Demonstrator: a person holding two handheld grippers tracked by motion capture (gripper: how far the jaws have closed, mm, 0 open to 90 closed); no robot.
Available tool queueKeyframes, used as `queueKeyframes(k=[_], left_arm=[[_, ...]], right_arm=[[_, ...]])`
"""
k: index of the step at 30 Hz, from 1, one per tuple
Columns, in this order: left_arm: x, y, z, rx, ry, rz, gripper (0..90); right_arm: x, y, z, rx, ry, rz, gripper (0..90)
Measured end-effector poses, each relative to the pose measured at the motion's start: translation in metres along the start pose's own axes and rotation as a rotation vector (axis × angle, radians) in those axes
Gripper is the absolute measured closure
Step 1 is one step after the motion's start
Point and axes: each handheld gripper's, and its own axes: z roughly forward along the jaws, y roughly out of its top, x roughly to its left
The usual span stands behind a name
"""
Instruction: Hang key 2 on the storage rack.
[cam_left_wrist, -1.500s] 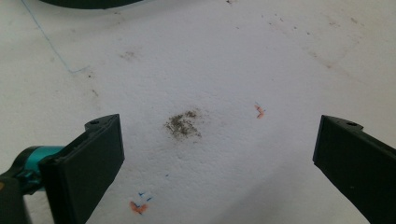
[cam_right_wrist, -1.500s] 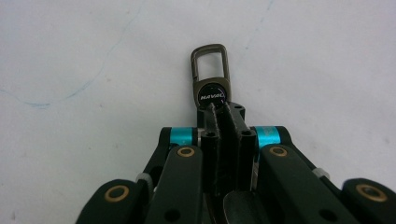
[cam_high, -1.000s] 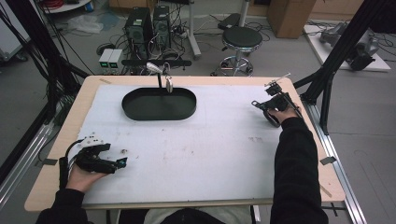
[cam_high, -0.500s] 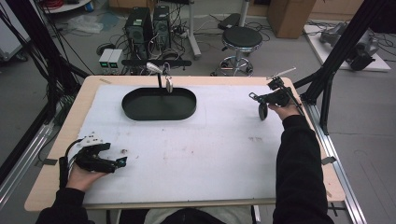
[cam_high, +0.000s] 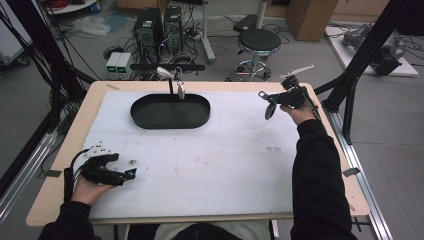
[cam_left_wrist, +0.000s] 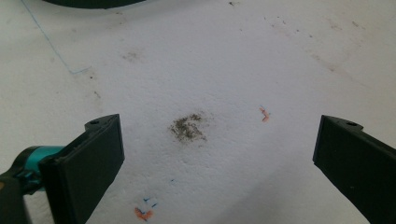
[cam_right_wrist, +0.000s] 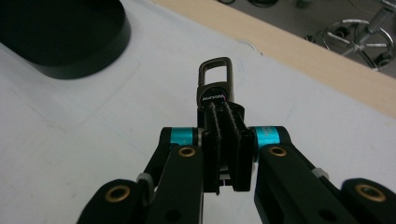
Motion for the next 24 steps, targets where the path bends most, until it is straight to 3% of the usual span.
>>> queueKeyframes(k=[10, 15, 24], left_arm=[[-0.002, 0.0, 0.0, 0.007, -0.006, 0.002, 2.5], [-0.002, 0.0, 0.001, 0.012, -0.005, 0.007, 2.4], [-0.002, 0.0, 0.001, 0.01, -0.008, 0.01, 2.4]], right_arm=[[0.032, 0.028, 0.002, -0.047, 0.058, -0.077, 85.7], [0.044, 0.037, 0.005, -0.061, 0.06, -0.106, 85.2], [0.068, 0.056, 0.005, -0.096, 0.1, -0.139, 85.1]])
